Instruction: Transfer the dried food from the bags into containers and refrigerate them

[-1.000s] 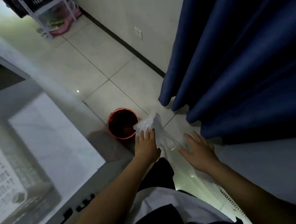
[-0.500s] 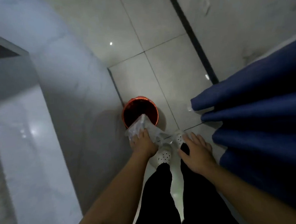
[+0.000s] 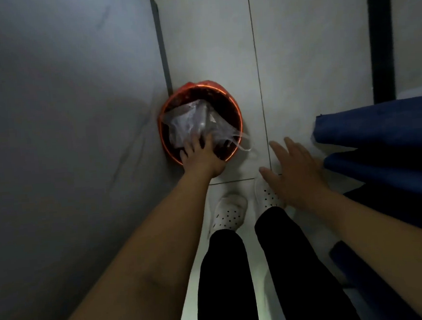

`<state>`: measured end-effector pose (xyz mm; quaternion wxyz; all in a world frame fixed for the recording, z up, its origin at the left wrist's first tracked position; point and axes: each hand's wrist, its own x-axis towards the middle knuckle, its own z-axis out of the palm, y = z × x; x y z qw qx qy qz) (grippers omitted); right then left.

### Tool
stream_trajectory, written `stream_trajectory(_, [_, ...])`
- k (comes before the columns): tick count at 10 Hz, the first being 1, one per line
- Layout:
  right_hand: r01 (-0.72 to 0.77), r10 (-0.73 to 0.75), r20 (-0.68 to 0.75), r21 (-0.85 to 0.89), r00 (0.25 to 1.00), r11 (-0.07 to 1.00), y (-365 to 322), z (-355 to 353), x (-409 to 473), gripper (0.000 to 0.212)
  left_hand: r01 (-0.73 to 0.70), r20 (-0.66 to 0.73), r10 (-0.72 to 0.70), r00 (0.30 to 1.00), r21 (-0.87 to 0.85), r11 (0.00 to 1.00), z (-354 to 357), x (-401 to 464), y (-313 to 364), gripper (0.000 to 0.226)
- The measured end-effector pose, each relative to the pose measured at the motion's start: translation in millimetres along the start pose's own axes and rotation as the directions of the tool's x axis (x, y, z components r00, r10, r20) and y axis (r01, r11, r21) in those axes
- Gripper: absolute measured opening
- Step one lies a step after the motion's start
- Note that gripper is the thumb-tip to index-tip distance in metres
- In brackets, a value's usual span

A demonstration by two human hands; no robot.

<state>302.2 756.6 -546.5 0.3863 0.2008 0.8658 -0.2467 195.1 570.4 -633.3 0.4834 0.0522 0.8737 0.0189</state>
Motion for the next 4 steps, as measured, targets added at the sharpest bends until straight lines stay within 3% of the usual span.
stream_trajectory(2, [-0.004, 0.007, 0.06, -0.051, 0.998, 0.999, 8.0, 32.2, 16.9, 0.073, -0.019, -0.022, 0.02, 1.0, 0.037, 0.999, 36.4, 13.4, -7.7, 0.098])
stream_trajectory(4, [-0.02, 0.024, 0.052, -0.069, 0.998, 0.997, -0.9, 4.2, -28.4, 0.072, -0.002, 0.002, 0.002, 1.0, 0.022, 1.0, 4.1, -48.7, -0.5, 0.099])
